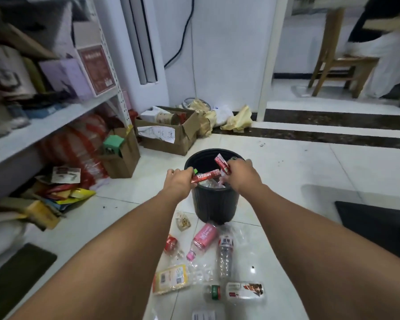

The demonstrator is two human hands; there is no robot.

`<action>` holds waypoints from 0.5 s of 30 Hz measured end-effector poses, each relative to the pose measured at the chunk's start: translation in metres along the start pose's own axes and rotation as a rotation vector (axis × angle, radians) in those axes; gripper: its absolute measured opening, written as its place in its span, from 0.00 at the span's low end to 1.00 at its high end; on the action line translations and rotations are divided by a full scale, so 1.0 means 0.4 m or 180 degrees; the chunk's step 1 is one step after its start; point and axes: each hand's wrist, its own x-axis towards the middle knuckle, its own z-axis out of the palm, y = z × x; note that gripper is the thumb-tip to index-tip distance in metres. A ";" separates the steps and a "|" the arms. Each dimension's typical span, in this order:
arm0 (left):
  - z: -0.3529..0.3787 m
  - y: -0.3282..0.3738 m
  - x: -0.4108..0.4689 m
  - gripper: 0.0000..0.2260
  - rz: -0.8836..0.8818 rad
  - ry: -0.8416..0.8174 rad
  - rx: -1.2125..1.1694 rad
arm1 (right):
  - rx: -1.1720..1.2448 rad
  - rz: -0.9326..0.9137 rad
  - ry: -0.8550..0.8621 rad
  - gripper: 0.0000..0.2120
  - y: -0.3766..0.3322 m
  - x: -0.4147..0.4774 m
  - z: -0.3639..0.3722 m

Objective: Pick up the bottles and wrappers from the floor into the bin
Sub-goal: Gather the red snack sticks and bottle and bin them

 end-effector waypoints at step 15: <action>0.063 -0.032 0.233 0.09 -0.0042 0.0125 -0.0306 | 0.0750 0.0495 0.0145 0.15 0.077 0.235 0.073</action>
